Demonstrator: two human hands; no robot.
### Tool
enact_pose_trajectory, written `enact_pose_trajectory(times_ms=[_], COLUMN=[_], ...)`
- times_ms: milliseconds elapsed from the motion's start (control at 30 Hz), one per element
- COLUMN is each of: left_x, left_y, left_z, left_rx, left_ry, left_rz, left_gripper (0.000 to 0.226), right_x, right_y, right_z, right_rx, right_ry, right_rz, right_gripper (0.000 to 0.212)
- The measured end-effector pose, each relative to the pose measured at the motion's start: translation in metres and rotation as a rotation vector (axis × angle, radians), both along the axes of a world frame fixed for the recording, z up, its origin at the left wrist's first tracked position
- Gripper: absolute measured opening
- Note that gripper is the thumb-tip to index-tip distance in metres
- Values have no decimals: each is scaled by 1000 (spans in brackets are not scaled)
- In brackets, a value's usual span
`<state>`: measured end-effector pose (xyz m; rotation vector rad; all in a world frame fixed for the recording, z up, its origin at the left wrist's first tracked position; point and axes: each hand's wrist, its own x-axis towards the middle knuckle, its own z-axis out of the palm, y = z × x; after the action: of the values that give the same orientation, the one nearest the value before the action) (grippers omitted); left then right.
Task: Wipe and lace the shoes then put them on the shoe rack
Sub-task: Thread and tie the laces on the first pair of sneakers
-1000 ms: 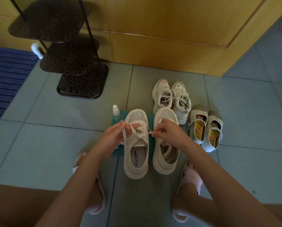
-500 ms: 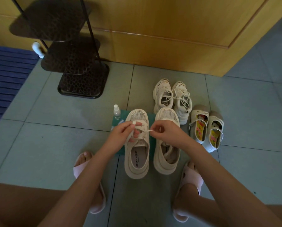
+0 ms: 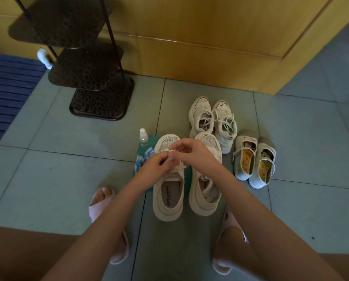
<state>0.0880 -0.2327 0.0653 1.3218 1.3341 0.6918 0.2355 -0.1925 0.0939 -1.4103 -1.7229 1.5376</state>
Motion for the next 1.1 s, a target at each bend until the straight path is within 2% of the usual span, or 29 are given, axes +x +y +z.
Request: enact_pose_trajectory(times_ms=[167,367,533,667,767,833,933,1000,1100], left_x=[-2,-3,-14,-15,-11,-11,-12,-13,-10], left_y=[2,2,1,-1,-1,-2,-3,-2,-2], left_z=[-1,2,-1,-2,6,8,6,4,2], left_rx=[-104,-185,-258,-377,-462,-488,-397,-250,13], left_ry=[-44,-84,-280,-342,-484,-513,-300,-111,53], left_rz=[48,22,217,293,300,318,287,229,142], left_gripper=[25,27,22,27,20,16,11,12,18], right_x=[9,6,7,7,4,3,7,9,7], right_y=[-1,3,2,-9,-21,-27,-30,-28,-25], right_z=[-3,-3,-9,-12,-12,-15,-20,-23,-27], right_rx=[106,172,139,77,78,79,14,-15,3], right_ry=[-78,-185,-123,-6,7,-49,-60,-71,-108], right_rz=[117,228,70,-58,-21,36,13,-39,-75], right_gripper=[17,12,10,8,5,8,6,10,17])
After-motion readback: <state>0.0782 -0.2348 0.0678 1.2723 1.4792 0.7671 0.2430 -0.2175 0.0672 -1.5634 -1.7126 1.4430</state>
